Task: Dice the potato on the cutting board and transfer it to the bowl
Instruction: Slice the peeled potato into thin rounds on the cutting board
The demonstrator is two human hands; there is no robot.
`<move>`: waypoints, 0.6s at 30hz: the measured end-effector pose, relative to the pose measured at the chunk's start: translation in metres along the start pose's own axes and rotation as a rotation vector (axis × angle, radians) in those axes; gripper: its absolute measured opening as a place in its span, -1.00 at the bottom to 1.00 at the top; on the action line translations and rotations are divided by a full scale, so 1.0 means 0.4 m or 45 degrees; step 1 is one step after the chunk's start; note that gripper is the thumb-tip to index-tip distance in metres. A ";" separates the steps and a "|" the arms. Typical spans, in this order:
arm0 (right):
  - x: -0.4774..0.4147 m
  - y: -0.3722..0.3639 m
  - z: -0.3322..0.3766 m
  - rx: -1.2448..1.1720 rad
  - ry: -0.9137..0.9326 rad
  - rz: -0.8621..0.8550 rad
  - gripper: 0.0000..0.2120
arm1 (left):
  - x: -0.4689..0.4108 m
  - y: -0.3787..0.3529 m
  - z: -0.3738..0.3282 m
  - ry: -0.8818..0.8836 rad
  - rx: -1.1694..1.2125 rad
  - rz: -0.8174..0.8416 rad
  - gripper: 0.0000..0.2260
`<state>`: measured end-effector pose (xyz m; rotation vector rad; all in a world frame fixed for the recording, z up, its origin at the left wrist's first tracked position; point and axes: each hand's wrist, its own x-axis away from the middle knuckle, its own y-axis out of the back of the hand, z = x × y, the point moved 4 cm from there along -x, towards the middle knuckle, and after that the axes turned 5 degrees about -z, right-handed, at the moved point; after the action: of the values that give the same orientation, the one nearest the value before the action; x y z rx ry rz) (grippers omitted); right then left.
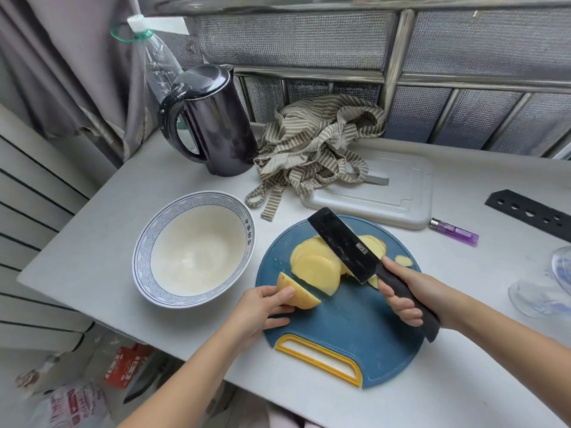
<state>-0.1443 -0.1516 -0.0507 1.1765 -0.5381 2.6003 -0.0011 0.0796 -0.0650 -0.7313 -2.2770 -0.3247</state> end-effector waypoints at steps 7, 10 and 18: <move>0.038 -0.039 0.014 0.061 0.060 0.013 -0.48 | 0.001 -0.003 0.002 -0.003 0.033 -0.033 -0.52; 0.040 -0.070 0.001 0.205 0.087 0.057 -0.49 | -0.002 -0.004 0.002 -0.006 0.022 -0.038 -0.50; -0.035 -0.078 -0.042 0.293 -0.058 0.164 -0.46 | -0.005 -0.004 0.003 -0.001 0.019 -0.030 -0.52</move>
<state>-0.1354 -0.1173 -0.0643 1.3132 -0.3401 2.8112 -0.0014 0.0781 -0.0674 -0.6974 -2.2876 -0.3183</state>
